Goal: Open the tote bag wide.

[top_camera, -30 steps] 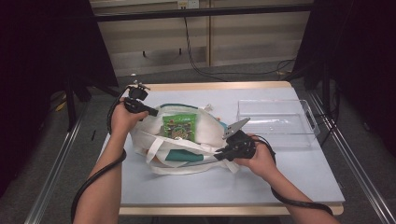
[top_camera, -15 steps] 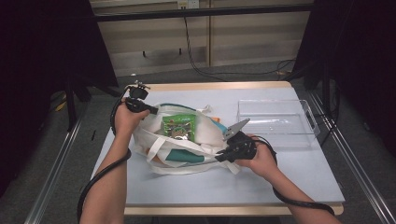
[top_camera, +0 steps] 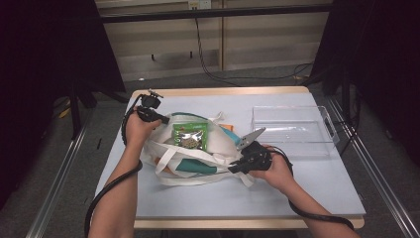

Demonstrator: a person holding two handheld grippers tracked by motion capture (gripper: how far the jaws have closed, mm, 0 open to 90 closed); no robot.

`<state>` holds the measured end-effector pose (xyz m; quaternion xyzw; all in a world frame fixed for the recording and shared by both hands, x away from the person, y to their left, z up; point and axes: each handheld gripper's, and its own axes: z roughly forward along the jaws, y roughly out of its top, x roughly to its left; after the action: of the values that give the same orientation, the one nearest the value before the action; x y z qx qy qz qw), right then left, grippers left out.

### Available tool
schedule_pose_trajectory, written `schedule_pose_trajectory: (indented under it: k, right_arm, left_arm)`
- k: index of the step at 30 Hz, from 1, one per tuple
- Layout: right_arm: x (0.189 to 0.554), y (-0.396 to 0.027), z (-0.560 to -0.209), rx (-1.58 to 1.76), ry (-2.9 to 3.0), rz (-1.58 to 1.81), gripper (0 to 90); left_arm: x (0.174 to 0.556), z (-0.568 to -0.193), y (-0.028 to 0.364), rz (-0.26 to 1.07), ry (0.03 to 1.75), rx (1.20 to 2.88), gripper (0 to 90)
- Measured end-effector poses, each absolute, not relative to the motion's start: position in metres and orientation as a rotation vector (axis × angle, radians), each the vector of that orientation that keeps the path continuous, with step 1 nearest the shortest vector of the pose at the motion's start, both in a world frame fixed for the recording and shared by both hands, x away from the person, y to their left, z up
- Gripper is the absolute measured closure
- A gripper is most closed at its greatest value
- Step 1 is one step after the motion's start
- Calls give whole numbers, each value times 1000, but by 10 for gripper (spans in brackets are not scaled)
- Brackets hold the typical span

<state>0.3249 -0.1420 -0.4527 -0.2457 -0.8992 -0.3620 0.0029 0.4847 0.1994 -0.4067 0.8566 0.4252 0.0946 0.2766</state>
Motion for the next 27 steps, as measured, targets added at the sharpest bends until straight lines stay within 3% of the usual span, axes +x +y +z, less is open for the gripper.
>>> schedule_pose_trajectory:
  k: [27]
  right_arm:
    - [324, -142, -451, -792, -2814, -1155, 760]
  left_arm:
    - [477, -415, 203, 260, 1143, 2269, 817]
